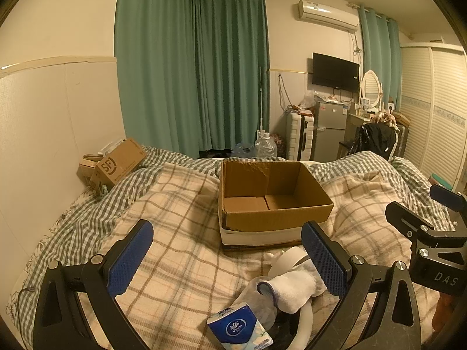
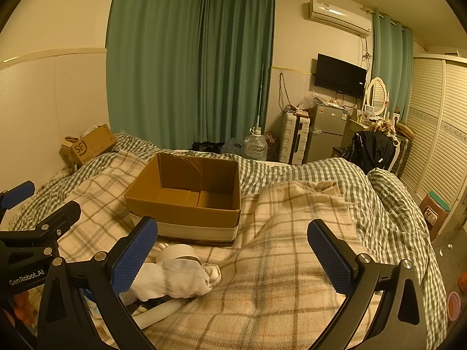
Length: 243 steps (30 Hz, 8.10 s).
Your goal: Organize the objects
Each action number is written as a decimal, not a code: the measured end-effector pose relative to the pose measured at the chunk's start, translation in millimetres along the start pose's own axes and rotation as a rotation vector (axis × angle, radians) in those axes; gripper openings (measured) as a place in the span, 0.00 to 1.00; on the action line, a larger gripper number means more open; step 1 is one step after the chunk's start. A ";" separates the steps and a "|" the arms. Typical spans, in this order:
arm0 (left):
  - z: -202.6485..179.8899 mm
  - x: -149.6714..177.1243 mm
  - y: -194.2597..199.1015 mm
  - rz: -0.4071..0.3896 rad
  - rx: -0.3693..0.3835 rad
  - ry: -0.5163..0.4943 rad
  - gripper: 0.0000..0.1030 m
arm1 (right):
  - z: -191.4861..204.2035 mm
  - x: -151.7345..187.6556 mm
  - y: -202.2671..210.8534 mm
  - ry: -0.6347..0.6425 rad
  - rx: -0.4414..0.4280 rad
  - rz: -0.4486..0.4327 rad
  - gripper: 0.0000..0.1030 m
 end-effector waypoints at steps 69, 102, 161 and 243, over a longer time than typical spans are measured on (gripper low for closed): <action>25.7 45.4 -43.8 0.278 0.141 0.024 0.48 | 60.7 50.9 -56.2 0.141 -0.189 0.278 0.40; -53.0 -14.1 -245.9 0.332 0.156 -0.113 0.66 | 16.5 -73.3 -257.1 0.120 -0.112 0.234 0.47; -9.8 85.0 -89.1 0.319 0.092 -0.059 0.66 | 52.1 49.3 -86.9 0.228 -0.175 0.324 0.83; -40.4 -47.0 -223.0 0.191 0.124 -0.098 0.91 | 26.4 -100.8 -239.6 0.067 -0.181 0.241 0.66</action>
Point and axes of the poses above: each gripper's, at about its wrist camera, not at the fingertips, and y roughly against the way its jaws point, z to its left, x to its underside, the point moved 10 cm from there along -y, roughly the way its jaws point, and after that the axes turned 4 degrees about y, right-handed, at the moved point
